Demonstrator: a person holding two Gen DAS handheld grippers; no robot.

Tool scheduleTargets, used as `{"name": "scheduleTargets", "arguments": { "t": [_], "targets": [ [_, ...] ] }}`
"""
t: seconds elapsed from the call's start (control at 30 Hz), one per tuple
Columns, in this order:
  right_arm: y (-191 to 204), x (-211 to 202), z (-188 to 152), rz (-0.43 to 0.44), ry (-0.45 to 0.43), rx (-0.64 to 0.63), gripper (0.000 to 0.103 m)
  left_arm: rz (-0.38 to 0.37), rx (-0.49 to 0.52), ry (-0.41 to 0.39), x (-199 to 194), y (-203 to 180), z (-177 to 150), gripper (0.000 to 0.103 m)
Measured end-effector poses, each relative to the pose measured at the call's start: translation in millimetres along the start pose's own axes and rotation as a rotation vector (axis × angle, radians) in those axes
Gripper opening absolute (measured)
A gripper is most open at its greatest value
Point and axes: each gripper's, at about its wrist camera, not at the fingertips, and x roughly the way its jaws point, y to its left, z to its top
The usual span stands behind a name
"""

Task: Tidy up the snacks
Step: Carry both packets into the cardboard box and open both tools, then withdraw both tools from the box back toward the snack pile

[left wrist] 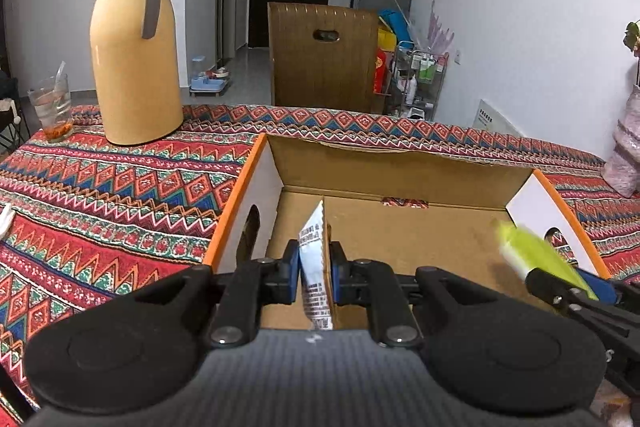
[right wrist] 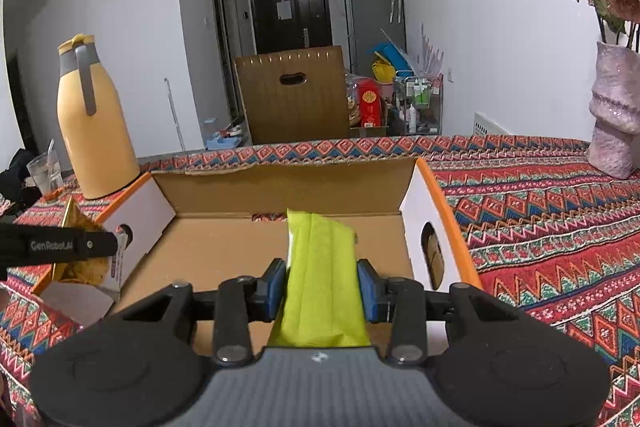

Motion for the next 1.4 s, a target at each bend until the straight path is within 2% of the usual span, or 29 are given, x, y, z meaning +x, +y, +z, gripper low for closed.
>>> {"name": "scheduleTargets", "arguments": {
  "t": [0.07,0.13,0.17,0.2,0.23,0.27,0.3,0.33,0.43,0.53,0.9,1.13,1.4],
  "targets": [
    [-0.4,1.0,-0.6,0.000,0.006,0.002,0.034,-0.004,0.003,0.000,-1.2,0.5,-1.0,0.016],
    [-1.9,-1.6,0.0,0.001,0.000,0.009,0.035,-0.017,0.004,-0.005,-3.7,1.1,-1.3,0.026],
    [-2.6,-3.0,0.6,0.002,-0.006,0.012,0.036,-0.018,0.003,-0.011,-5.7,1.1,-1.2,0.044],
    [-3.0,-5.0,0.6,0.006,-0.011,0.015,0.042,-0.013,0.002,-0.020,-8.1,0.9,-0.9,0.069],
    [-3.1,-7.6,1.1,0.009,-0.017,0.016,0.054,0.000,-0.002,-0.041,-12.1,1.2,-1.3,0.082],
    [-3.3,-10.2,1.1,0.010,-0.026,0.018,0.061,0.011,-0.004,-0.063,-16.3,1.3,-1.6,0.097],
    [-3.4,-12.7,1.0,0.009,-0.036,0.020,0.072,0.015,-0.008,-0.084,-20.3,1.8,-1.4,0.102],
    [-3.3,-15.0,1.2,0.009,-0.044,0.020,0.080,0.009,-0.013,-0.096,-24.0,2.7,-0.7,0.103],
    [-4.3,-21.1,1.5,0.015,-0.062,0.030,0.093,-0.011,-0.017,-0.107,-30.6,3.8,0.4,0.103],
    [-5.4,-24.0,2.0,0.013,-0.072,0.039,0.101,-0.011,-0.014,-0.105,-31.7,2.9,1.5,0.103],
    [-7.8,-37.8,7.6,-0.001,-0.104,0.050,0.103,-0.007,-0.003,-0.137,-51.2,0.2,4.8,0.103],
    [1.2,-68.8,14.4,-0.008,-0.155,0.012,0.103,-0.028,0.008,-0.177,-83.7,1.6,7.0,0.103],
    [0.9,-107.6,5.1,-0.017,-0.178,-0.010,0.103,-0.050,0.041,-0.179,-114.5,4.1,-6.7,0.103]
  ]
}}
